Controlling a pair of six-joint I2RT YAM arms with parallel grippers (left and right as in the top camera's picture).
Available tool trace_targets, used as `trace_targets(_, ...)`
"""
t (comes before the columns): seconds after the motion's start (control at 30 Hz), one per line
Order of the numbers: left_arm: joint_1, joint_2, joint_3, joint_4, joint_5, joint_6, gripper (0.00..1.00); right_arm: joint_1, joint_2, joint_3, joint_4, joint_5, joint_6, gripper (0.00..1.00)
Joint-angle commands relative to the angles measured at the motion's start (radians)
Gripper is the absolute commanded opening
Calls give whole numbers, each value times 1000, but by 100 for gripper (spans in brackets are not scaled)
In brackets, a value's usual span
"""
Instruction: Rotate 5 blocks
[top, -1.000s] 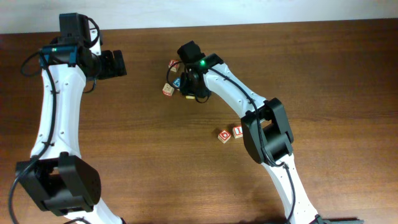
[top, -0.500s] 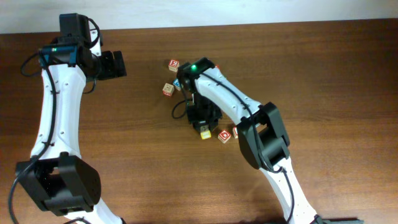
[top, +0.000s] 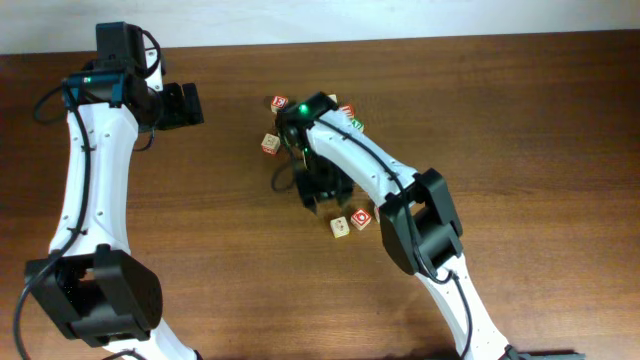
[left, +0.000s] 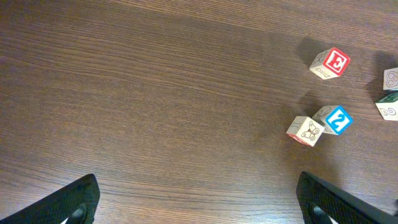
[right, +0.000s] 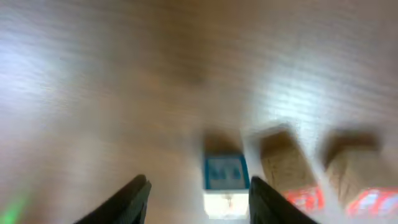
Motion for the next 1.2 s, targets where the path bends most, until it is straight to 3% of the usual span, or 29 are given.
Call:
trace_targets(0.0, 6, 5, 18, -2, -11, -8, 100, -38, -26, 75, 206, 13, -33, 53)
trace_targets(0.03, 8, 5, 18, -2, -11, -8, 99, -50, -20, 69, 348, 14, -27, 55)
trace_targets(0.1, 8, 5, 18, -2, -11, -8, 99, -56, -9, 54, 471, 33, 32, 57)
trace_targets(0.2, 8, 5, 18, -6, -12, -8, 99, -59, 34, 49, 624, 115, 243, 55)
trace_targets(0.3, 8, 5, 18, -6, -39, -8, 99, -51, 76, 50, 709, 114, 348, 58)
trace_targets(0.5, 8, 5, 18, -13, -45, -8, 99, -25, 132, 49, 729, 130, 388, 61)
trace_targets(0.57, 8, 5, 18, -16, -44, -8, 100, -27, 134, 49, 729, 149, 387, 59)
trace_targets(0.67, 8, 5, 18, -25, -45, -8, 99, -28, 135, 49, 710, 159, 375, 41)
trace_targets(0.87, 8, 5, 18, -25, -45, -8, 99, -30, 136, 50, 745, 172, 322, 40)
trace_targets(1.0, 8, 5, 18, -24, -45, -8, 100, -33, 136, 53, 726, 32, 125, 51)
trace_targets(1.17, 55, 5, 30, -22, -97, -9, 99, -17, 136, 53, 713, -48, 124, 68)
